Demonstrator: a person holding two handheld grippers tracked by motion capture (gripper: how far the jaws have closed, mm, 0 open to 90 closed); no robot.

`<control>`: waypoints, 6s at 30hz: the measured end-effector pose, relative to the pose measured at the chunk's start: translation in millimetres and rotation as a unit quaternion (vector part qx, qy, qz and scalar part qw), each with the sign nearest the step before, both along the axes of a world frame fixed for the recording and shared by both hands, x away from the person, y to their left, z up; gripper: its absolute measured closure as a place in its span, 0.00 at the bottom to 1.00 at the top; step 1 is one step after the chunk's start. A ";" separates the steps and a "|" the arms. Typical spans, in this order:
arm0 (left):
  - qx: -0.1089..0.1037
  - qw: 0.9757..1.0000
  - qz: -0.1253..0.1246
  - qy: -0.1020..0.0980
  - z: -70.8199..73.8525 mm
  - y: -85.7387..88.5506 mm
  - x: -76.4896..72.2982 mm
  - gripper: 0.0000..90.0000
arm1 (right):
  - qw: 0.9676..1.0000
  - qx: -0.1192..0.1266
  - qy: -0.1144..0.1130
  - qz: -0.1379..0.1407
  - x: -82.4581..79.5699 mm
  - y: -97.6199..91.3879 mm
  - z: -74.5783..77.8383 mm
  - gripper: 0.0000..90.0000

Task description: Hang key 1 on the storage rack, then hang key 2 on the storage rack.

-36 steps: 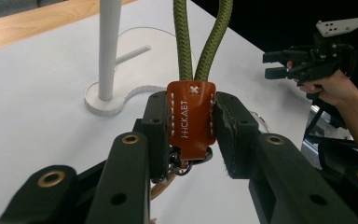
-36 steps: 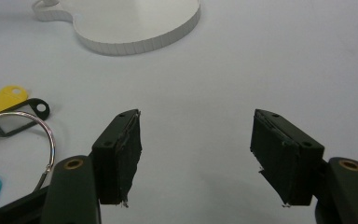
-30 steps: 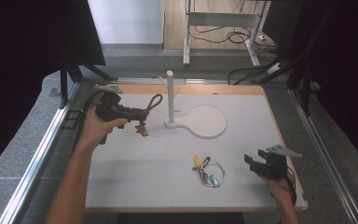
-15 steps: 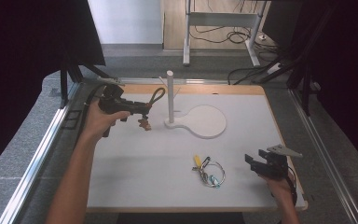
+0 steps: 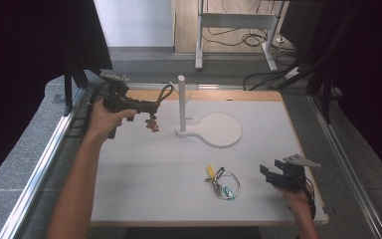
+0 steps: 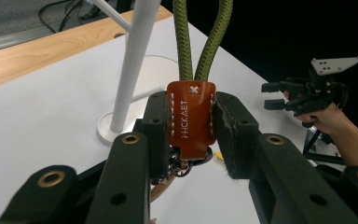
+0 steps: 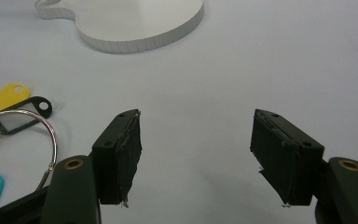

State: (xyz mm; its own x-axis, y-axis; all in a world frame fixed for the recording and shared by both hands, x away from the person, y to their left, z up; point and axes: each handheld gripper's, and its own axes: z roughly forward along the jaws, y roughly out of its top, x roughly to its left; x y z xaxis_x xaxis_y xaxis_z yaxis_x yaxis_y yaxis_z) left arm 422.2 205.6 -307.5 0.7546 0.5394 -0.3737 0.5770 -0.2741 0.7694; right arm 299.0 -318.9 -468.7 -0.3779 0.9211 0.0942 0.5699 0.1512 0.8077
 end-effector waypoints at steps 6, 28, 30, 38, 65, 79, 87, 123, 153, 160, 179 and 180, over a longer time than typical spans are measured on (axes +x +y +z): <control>0.001 1.000 0.005 0.003 -1.4 -2.4 9.2 0.75 | 1.000 -0.001 0.000 0.000 -0.1 -0.3 0.1 0.37; -0.022 0.999 0.014 0.021 -10.7 -0.4 32.6 0.75 | 1.000 -0.002 0.006 0.001 1.5 0.4 -2.9 0.38; -0.024 0.999 0.013 0.023 -12.3 -0.3 35.6 0.75 | 1.000 0.000 0.007 0.001 1.5 0.2 -2.7 0.38; -0.031 0.999 0.017 0.025 -17.1 2.8 44.4 0.75 | 1.000 0.002 0.003 0.005 0.1 1.8 0.9 0.38; -0.043 0.997 0.037 0.059 -34.5 6.5 71.7 0.75 | 1.000 -0.002 0.002 0.002 0.3 0.5 1.1 0.38; -0.042 0.996 0.035 0.072 -45.2 -3.1 78.4 0.75 | 1.000 -0.005 -0.002 0.005 -0.8 2.2 3.9 0.38; -0.031 0.996 0.025 0.078 -51.1 -9.8 78.9 0.75 | 1.000 -0.007 -0.003 0.005 -1.2 3.1 5.2 0.38; 0.005 0.999 0.045 0.024 -43.7 -1.6 32.4 0.49 | 1.000 -0.008 -0.016 0.007 -3.9 1.3 12.3 0.38; 0.067 0.997 0.018 -0.026 -96.3 -3.1 -76.4 0.48 | 0.994 -0.045 -0.033 0.096 -9.7 21.3 13.1 0.41; 0.084 0.996 0.028 -0.025 -110.2 -1.5 -88.7 0.47 | 0.992 -0.060 -0.032 0.102 -7.8 22.4 20.9 0.40; 0.073 0.996 0.043 -0.026 -118.7 5.9 -98.2 0.46 | 0.976 -0.102 0.044 0.187 16.1 48.8 39.1 0.44; 0.070 0.996 0.042 -0.025 -117.6 6.6 -100.0 0.46 | 0.974 -0.105 0.053 0.194 20.0 53.3 40.6 0.46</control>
State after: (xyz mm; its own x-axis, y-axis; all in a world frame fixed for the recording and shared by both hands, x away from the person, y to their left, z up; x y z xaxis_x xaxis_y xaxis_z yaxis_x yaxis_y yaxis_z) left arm 322.2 212.2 -425.1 0.7200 0.6456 -0.2546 0.5650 -0.3322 0.7553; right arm 319.0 -265.5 -428.2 -0.6990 0.7147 -0.0237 0.5157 0.5268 0.6757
